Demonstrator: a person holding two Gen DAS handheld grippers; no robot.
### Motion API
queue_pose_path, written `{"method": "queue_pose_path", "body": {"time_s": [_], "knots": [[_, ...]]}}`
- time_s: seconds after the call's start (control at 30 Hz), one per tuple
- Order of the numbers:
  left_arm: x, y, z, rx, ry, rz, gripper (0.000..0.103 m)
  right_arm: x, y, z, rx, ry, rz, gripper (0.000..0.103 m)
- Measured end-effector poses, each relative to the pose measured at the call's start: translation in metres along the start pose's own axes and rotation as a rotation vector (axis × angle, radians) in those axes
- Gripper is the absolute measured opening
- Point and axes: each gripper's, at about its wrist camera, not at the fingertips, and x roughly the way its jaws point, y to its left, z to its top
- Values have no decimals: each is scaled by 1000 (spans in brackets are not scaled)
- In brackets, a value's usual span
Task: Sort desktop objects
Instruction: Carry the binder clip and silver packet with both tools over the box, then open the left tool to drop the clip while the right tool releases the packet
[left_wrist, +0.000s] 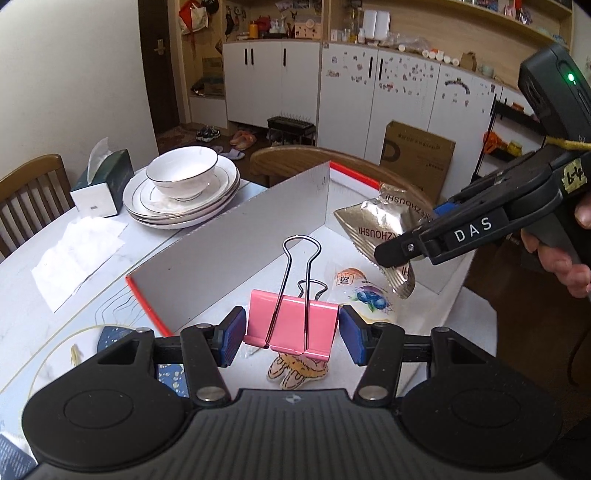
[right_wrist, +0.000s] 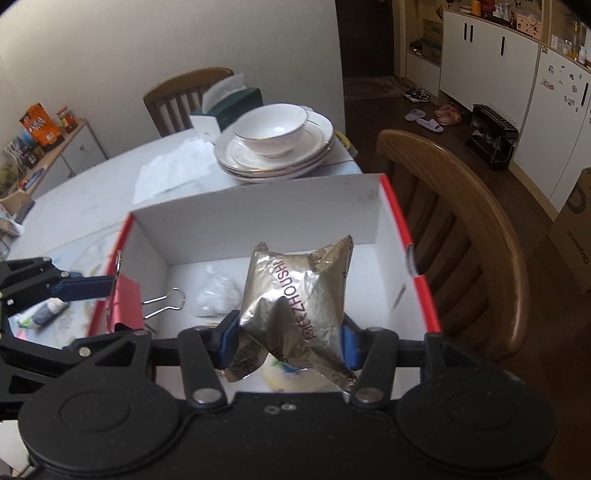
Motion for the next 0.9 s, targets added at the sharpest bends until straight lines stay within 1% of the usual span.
{"method": "queue_pose_path", "body": {"time_s": [0.23, 0.4, 0.53, 0.73, 0.9], "knots": [[27, -4, 8, 3, 51, 19, 54, 23, -17, 15, -25, 28, -8, 53], [43, -2, 12, 15, 84, 35, 54, 41, -16, 28, -49, 48, 4, 53], [54, 1, 12, -2, 114, 40, 54, 56, -11, 38, -59, 72, 15, 53], [65, 6, 12, -11, 141, 47, 50, 77, -6, 41, -80, 122, 8, 53], [72, 9, 10, -18, 164, 44, 50, 95, -6, 42, -78, 160, -8, 53]]}}
